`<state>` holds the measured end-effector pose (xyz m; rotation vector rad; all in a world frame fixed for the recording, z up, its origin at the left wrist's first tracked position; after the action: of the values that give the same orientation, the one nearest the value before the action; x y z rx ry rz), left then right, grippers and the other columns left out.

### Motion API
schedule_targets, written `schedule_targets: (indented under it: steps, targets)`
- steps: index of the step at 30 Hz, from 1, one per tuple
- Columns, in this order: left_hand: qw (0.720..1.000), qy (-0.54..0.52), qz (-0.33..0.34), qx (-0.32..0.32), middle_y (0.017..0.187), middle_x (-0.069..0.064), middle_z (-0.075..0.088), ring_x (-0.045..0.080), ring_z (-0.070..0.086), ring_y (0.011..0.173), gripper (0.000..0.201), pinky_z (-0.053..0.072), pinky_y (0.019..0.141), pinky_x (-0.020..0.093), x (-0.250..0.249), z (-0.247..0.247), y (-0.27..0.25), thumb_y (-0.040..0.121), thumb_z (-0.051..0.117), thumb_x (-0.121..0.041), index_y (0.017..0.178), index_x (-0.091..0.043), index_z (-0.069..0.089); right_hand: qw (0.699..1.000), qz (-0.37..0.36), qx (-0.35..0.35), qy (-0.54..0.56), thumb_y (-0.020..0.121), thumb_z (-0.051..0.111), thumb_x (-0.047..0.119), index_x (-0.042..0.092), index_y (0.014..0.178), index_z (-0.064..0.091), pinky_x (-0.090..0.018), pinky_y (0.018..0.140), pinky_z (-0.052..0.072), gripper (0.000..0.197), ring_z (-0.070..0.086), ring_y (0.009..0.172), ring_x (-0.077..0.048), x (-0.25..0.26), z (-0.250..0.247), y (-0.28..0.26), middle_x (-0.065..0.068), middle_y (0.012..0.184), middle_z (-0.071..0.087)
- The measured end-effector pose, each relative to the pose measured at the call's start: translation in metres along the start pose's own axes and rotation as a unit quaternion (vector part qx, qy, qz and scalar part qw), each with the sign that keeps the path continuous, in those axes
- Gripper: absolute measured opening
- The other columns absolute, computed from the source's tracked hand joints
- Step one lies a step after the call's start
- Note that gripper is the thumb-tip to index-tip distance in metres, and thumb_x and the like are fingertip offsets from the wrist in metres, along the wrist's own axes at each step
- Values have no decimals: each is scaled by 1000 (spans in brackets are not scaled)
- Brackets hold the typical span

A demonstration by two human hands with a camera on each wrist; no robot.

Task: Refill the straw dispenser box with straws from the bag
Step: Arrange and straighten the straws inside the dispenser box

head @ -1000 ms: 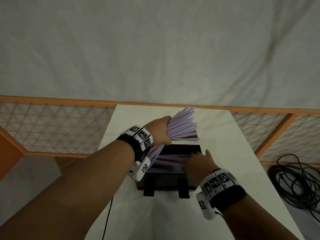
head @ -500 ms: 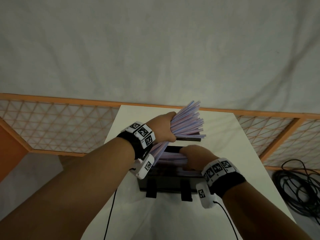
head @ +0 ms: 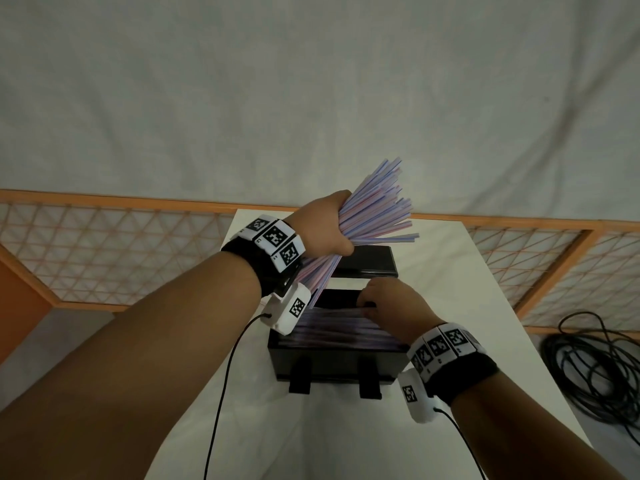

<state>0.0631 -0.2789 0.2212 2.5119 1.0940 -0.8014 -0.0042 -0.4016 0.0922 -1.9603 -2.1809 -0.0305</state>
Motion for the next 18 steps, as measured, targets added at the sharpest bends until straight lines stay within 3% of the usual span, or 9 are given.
schedule_targets:
  steps: [2,4,6,10,12,14,15,18]
  targets:
    - [1000,-4,-4,-2,104,8,60,25,60,91,59,51,80,35,1,1,-1,67,74,-15,119,-14,46,998,7,53,-17,85,59,27,26,103,70,-33,86,47,21,58,105,-24,5,9,-1,-3,111,62]
    - [1000,-8,-6,0,104,8,60,25,60,90,58,51,80,36,3,2,-1,68,74,-15,119,-13,46,993,21,114,-27,84,60,25,29,109,68,-36,88,49,27,58,107,-26,4,21,-2,-3,119,60]
    - [1000,-12,-9,3,104,8,60,25,61,91,60,52,81,37,5,3,-2,68,73,-15,120,-14,45,990,32,131,-46,84,59,20,30,114,65,-37,87,49,32,58,110,-28,2,28,-2,-3,124,56]
    - [1000,-23,-19,3,106,7,60,25,61,93,64,53,84,39,10,2,-3,67,73,-15,124,-15,44,998,12,23,-51,83,59,25,23,114,58,-36,82,44,31,52,110,-27,5,20,0,-4,116,53]
    - [999,-29,-19,-1,108,8,59,25,60,94,65,52,84,38,12,1,-3,68,74,-15,125,-15,43,997,-4,43,-70,80,63,37,22,118,54,-38,85,45,42,53,109,-27,6,23,0,-4,116,55]
    - [999,-40,-20,-3,110,8,59,25,60,96,66,51,84,37,14,1,-3,68,74,-14,127,-15,43,993,16,99,-69,78,63,41,24,115,57,-38,85,48,41,59,106,-29,5,31,-1,-4,114,61]
    - [999,-47,-21,-4,111,8,59,25,59,96,67,51,85,37,15,2,-3,69,74,-13,127,-15,43,993,26,102,-47,79,62,38,25,115,57,-37,86,49,38,60,105,-28,6,33,-2,-4,114,62]
    - [998,-55,-21,-1,111,9,59,26,60,97,67,51,88,41,16,4,-2,68,74,-13,127,-15,43,994,37,3,99,83,61,28,25,126,51,-36,92,48,44,58,111,-23,11,18,1,-1,122,60]
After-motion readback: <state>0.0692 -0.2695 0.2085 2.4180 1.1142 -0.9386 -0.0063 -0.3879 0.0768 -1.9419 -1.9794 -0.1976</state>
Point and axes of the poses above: each hand's wrist, its own y-axis towards the middle knuckle, its own z-axis out of the palm, x = y × z, the point moved 5 cm from there along y, towards the middle knuckle
